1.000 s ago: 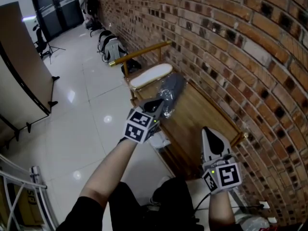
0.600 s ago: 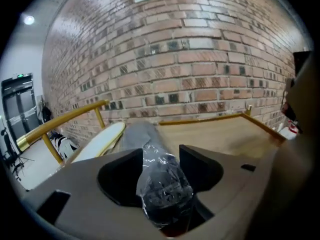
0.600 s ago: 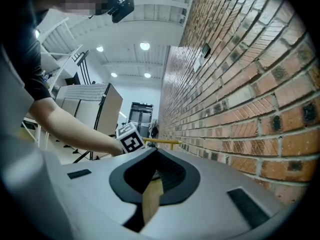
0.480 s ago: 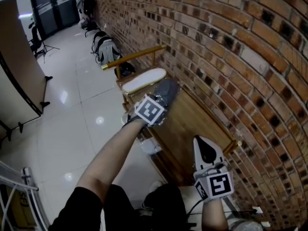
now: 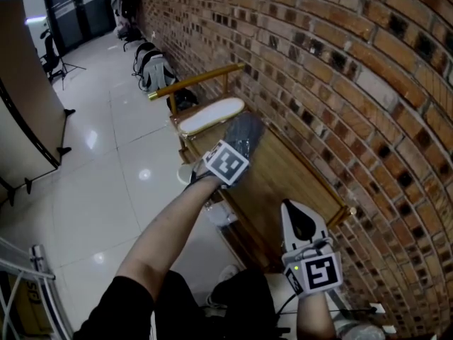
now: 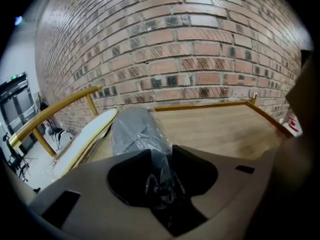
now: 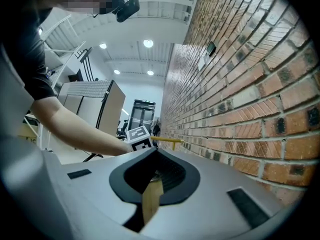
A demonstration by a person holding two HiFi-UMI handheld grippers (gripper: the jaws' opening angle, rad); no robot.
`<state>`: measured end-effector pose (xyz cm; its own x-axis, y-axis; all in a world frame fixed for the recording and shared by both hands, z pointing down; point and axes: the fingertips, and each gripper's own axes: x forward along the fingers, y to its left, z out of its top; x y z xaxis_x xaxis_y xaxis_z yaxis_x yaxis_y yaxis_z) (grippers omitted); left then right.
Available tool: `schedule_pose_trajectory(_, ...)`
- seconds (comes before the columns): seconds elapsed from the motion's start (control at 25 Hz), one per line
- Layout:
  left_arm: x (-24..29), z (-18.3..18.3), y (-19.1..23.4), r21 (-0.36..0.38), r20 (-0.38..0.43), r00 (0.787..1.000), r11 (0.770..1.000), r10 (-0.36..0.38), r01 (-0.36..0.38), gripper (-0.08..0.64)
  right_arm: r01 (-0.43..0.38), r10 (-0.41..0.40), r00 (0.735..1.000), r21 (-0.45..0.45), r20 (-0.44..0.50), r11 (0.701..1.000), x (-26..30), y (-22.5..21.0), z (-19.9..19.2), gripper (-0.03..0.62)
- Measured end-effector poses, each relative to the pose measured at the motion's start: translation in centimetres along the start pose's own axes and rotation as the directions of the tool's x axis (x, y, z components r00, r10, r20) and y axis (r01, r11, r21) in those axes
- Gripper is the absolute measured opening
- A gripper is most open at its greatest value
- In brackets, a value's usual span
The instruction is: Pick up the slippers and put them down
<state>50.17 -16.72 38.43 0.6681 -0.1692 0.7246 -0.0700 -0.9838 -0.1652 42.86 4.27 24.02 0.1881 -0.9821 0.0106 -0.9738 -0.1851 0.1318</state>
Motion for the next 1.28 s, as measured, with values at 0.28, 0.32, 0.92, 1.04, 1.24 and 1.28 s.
schedule_pose_trajectory(0.28,-1.3,1.2,-0.2,0.116,0.088,0.994,0.99,0.069,-0.079,0.003,0.012,-0.013,0.999,-0.024,-0.043,1.0,0.7,0.1,-0.5,0.009)
schedule_pose_trajectory(0.32,-1.7,1.4,-0.3,0.121,0.099,0.992,0.989,0.073,-0.084,0.0,0.018,-0.019,0.999,-0.029,-0.043,0.999,0.7,-0.1,-0.6,0.009)
schedule_pose_trajectory(0.92,-12.1,3.6,-0.5,0.036,0.32,0.946,0.997,0.06,-0.075,0.0,0.036,-0.039,0.998,-0.066,-0.044,0.997,0.4,1.5,0.3,0.009)
schedule_pose_trajectory(1.04,-15.3,3.6,-0.6,0.025,0.36,0.93,0.996,0.076,-0.091,0.0,0.033,-0.034,0.999,-0.066,-0.023,0.997,0.2,2.8,1.4,0.009)
schedule_pose_trajectory(1.24,-20.5,1.5,-0.1,-0.01,0.382,0.912,0.988,0.145,-0.153,0.0,-0.015,0.016,1.0,-0.09,0.015,0.996,-0.3,6.3,3.2,0.009)
schedule_pose_trajectory(1.28,-21.6,0.8,-0.2,-0.021,0.384,0.91,0.986,0.159,-0.164,0.0,-0.024,0.026,0.999,-0.093,0.02,0.995,-0.4,7.2,3.7,0.009)
